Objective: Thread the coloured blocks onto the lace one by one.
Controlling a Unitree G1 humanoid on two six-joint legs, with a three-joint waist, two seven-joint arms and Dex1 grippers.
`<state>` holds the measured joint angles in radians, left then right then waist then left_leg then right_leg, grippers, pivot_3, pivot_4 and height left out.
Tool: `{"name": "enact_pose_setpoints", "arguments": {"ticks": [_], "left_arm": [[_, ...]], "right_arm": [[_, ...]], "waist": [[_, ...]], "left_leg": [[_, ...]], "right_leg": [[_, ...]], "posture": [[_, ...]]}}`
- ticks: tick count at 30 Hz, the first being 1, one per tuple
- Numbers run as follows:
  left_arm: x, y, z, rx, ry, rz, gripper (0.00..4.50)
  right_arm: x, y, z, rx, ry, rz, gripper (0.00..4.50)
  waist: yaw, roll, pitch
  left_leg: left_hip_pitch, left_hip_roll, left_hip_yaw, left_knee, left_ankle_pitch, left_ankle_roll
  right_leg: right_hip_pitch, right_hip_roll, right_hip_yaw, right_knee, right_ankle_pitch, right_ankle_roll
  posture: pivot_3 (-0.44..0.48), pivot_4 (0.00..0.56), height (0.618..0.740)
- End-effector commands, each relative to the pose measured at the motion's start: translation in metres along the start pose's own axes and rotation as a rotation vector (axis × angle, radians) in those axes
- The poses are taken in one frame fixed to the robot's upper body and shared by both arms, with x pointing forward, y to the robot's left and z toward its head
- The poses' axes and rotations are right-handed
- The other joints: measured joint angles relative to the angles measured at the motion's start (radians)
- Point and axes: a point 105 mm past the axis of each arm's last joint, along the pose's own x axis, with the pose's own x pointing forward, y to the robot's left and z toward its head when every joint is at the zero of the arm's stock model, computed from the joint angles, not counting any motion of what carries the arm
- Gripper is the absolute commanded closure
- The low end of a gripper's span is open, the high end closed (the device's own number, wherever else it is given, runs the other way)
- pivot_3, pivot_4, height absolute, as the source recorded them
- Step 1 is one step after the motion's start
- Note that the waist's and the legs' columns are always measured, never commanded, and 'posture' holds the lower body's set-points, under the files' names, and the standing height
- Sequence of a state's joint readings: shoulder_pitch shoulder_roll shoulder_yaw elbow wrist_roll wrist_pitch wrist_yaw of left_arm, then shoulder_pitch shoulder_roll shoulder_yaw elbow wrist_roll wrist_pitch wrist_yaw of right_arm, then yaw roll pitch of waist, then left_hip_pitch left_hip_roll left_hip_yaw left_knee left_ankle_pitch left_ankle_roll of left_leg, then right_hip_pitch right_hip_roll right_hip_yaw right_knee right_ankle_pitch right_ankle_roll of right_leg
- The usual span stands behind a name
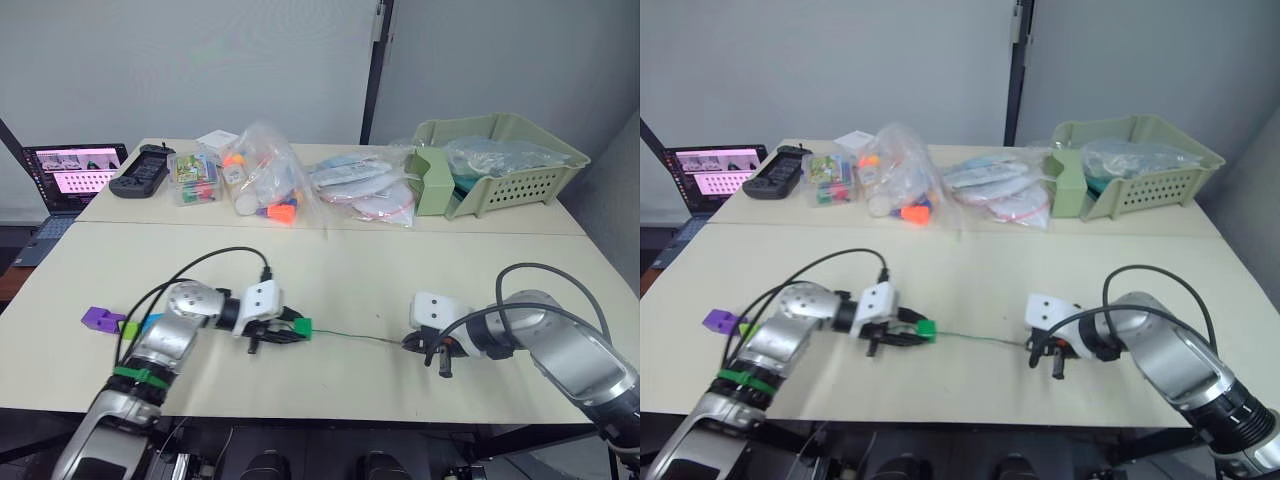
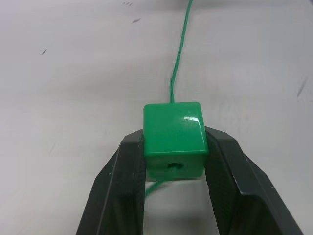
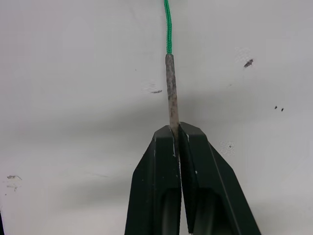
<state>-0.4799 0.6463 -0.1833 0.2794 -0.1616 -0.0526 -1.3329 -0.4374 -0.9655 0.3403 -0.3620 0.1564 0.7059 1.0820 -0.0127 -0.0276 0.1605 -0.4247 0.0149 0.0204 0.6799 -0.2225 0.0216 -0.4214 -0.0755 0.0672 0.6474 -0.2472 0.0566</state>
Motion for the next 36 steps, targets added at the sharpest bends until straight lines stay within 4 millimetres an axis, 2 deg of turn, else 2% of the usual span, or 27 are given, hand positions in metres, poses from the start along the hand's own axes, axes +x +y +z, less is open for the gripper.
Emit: {"name": "enact_pose_setpoints", "arguments": {"ticks": [1,8,12,15,22,24,28,31,34,36], "left_arm": [[-0.038,-0.005,-0.021,-0.018,0.061,0.051,3.33],[-0.102,-0.007,-0.055,-0.057,0.243,0.085,3.33],[-0.132,-0.002,-0.066,-0.055,0.336,0.104,3.33],[-0.144,0.003,-0.067,-0.049,0.37,0.114,3.33],[-0.15,0.003,-0.064,-0.086,0.354,0.077,3.33],[-0.151,0.006,-0.06,-0.095,0.337,0.076,2.32],[-0.157,0.006,-0.054,-0.102,0.359,0.063,1.04],[-0.162,0.014,-0.042,-0.117,0.376,0.071,0.09],[-0.161,0.029,-0.027,-0.114,0.401,0.09,0.09],[-0.159,0.032,-0.022,-0.105,0.41,0.086,0.09]], "right_arm": [[-0.004,-0.008,0.01,-0.044,-0.025,-0.033,4.5],[0.002,-0.006,0.015,-0.054,-0.046,-0.013,4.5],[0.003,-0.006,0.016,-0.057,-0.051,-0.011,4.5],[0.003,-0.007,0.015,-0.059,-0.05,-0.013,4.5],[0.003,-0.007,0.013,-0.059,-0.048,-0.009,4.5],[0.003,-0.008,0.013,-0.059,-0.05,-0.008,4.5],[0.001,-0.008,0.015,-0.051,-0.065,0.001,4.5],[0.0,-0.007,0.016,-0.041,-0.078,0.011,4.5],[0.0,-0.005,0.018,-0.032,-0.094,0.015,4.5],[0.001,-0.005,0.019,-0.031,-0.095,0.015,4.5]], "waist": [[-0.004,0.0,0.0],[-0.01,0.0,0.0],[-0.008,0.0,0.0],[-0.009,0.0,0.0],[-0.009,0.0,0.0],[-0.009,0.0,0.0],[-0.005,0.0,0.0],[-0.004,-0.001,0.001],[0.007,-0.001,0.001],[0.007,-0.001,0.001]], "left_leg": [[0.0,0.001,0.0,0.0,0.0,0.0],[0.003,0.002,0.002,-0.002,0.0,0.0],[0.003,0.002,0.005,-0.002,0.0,0.0],[0.003,0.003,0.006,-0.002,0.0,0.0],[0.002,0.003,0.007,-0.002,0.0,0.0],[0.002,0.003,0.007,-0.002,0.0,0.0],[0.0,0.002,0.007,-0.001,0.0,0.0],[0.0,0.002,0.006,-0.001,0.0,0.0],[-0.001,0.002,0.006,0.0,0.0,0.0],[-0.001,0.001,0.006,0.0,0.0,0.0]], "right_leg": [[-0.001,0.0,0.0,0.0,0.0,0.0],[0.0,0.002,0.0,0.0,-0.001,-0.002],[0.0,0.001,0.0,0.001,-0.001,-0.002],[-0.001,0.002,0.0,0.001,-0.001,-0.002],[-0.001,0.001,0.0,0.001,-0.001,-0.002],[-0.001,0.001,0.0,0.001,-0.001,-0.002],[-0.002,0.001,-0.001,0.001,-0.001,-0.002],[-0.002,0.001,-0.001,0.001,-0.001,-0.002],[-0.002,0.001,-0.001,0.001,-0.001,-0.002],[-0.001,0.0,-0.002,0.0,-0.001,-0.001]], "posture": [[0.0,0.15,0.734],[0.0,0.15,0.734],[0.0,0.15,0.734],[0.0,0.15,0.734],[0.0,0.15,0.734],[0.0,0.15,0.734],[0.0,0.15,0.734],[0.0,0.15,0.734],[0.0,0.15,0.734],[0.0,0.15,0.734]]}}
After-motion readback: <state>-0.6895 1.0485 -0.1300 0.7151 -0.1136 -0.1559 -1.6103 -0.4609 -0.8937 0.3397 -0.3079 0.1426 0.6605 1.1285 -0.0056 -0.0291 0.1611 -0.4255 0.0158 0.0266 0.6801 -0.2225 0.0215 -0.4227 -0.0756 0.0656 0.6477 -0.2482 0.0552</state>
